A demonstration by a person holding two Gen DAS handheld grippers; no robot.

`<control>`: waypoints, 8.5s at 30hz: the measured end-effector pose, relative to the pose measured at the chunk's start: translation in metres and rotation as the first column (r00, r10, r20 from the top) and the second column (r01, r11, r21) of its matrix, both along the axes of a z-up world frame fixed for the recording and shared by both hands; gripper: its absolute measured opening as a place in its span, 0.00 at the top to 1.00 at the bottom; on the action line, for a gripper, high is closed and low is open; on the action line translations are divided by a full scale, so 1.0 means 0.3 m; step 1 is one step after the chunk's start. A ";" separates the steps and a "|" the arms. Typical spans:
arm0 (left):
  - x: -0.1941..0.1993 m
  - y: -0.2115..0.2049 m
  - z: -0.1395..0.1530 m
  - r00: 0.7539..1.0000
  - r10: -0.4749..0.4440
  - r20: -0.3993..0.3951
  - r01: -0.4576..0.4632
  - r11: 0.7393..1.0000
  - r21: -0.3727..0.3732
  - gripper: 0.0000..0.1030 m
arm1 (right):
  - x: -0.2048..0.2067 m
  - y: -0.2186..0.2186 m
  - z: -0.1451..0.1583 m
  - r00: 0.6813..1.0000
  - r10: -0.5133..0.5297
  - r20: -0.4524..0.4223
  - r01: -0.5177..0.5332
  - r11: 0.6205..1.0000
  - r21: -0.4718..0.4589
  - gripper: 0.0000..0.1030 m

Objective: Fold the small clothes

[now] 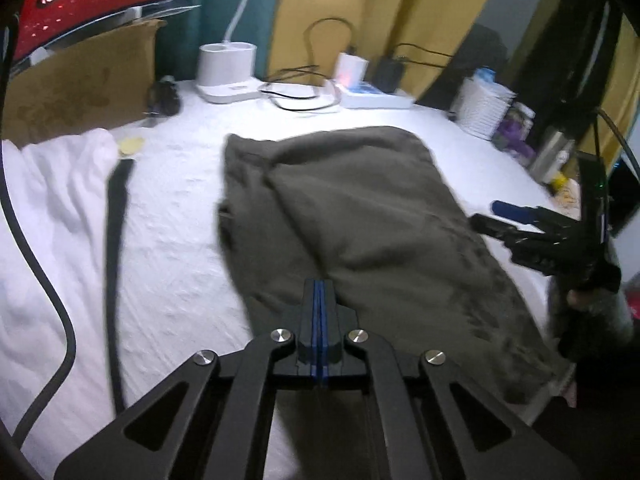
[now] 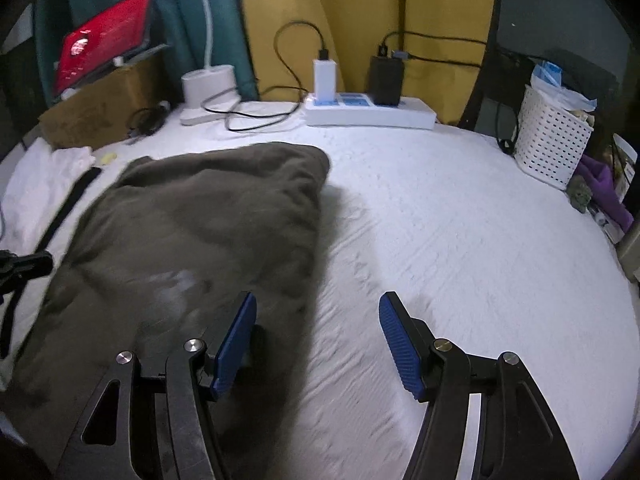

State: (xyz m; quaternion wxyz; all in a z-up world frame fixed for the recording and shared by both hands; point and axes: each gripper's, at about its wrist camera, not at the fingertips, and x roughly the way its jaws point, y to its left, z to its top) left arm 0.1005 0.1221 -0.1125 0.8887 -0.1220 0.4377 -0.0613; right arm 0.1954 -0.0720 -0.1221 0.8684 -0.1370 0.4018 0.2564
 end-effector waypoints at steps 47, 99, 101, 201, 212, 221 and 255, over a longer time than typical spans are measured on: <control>-0.343 -0.166 -0.066 0.991 -0.133 -0.031 0.136 0.985 0.110 0.84 | -0.472 -0.189 -0.073 0.999 0.016 -0.034 -0.017 1.000 -0.013 0.32; 0.244 -0.074 -0.036 0.999 -0.042 -0.022 0.046 0.981 0.189 0.43 | 0.061 -0.005 0.004 0.999 0.029 -0.028 -0.029 1.000 0.009 0.25; 0.273 -0.057 -0.043 0.999 -0.032 -0.028 0.037 0.982 0.186 0.43 | 0.130 0.030 0.000 0.999 0.028 -0.030 -0.028 1.000 0.008 0.25; 0.001 -0.241 0.293 0.937 -0.116 0.328 0.063 0.984 0.167 0.77 | -0.196 0.012 0.280 0.963 0.174 0.208 -0.210 0.964 0.162 0.74; -0.102 -0.257 0.427 0.898 -0.134 0.419 0.067 0.983 0.172 0.77 | -0.357 -0.063 0.430 0.931 0.124 0.344 -0.202 0.959 0.200 0.74; -0.207 -0.223 0.533 0.848 -0.112 0.517 0.030 0.986 0.164 0.77 | -0.486 -0.079 0.561 0.883 0.109 0.457 -0.228 0.950 0.213 0.74; -0.117 0.234 0.259 0.941 0.088 0.326 -0.124 0.988 0.093 0.77 | -0.302 0.415 0.327 0.917 0.317 0.243 -0.357 0.923 0.143 0.74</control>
